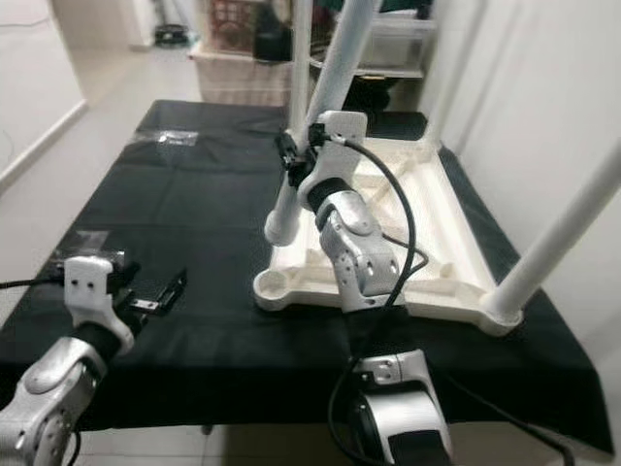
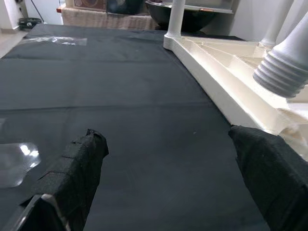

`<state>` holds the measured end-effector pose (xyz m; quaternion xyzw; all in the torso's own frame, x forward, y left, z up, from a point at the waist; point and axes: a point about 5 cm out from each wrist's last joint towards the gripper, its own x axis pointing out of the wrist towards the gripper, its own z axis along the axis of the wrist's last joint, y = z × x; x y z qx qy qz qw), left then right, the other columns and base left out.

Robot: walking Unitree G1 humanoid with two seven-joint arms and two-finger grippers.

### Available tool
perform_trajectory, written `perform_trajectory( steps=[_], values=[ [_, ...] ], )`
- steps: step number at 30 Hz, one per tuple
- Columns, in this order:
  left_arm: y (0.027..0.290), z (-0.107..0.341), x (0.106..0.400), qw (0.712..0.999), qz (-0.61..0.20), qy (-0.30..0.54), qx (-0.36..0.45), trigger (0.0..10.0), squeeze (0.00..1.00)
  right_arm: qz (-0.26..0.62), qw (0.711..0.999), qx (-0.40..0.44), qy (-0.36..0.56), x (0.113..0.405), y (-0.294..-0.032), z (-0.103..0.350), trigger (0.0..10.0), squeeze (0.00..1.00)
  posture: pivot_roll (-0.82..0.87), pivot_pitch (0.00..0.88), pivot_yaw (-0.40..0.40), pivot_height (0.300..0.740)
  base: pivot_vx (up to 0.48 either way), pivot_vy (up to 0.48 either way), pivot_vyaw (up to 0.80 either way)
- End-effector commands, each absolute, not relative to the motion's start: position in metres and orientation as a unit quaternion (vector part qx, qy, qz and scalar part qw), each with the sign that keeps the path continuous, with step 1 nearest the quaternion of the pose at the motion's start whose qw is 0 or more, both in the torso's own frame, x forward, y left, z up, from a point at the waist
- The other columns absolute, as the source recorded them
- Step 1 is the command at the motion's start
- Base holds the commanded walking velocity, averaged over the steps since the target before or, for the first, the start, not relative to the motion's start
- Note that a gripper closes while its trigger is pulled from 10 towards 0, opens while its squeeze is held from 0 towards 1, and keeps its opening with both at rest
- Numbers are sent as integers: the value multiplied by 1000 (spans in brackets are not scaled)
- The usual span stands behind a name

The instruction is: Building children table

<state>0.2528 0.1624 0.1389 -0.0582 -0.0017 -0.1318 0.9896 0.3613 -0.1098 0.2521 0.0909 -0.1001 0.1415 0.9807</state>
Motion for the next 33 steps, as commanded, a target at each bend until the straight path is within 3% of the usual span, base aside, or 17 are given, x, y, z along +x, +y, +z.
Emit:
perform_trajectory(
  steps=[1,12,22,33],
  values=[
    [163,141,254,991,-123,-12,-53,10000,0,138,982,95,-93,360,-111,250,10000,0,49,0,-51,740,0,0,-800],
    [163,143,255,991,-118,-17,-65,10000,0,139,984,80,-79,355,-117,241,10000,0,47,0,-50,740,0,0,-440],
    [164,143,255,990,-114,-10,-87,10000,0,128,985,80,-79,353,-119,237,10000,0,49,0,-47,740,0,0,-800],
    [163,145,258,990,-117,-17,-79,10000,0,132,985,70,-88,350,-118,238,10000,0,51,0,-46,740,0,410,-291]
  ],
)
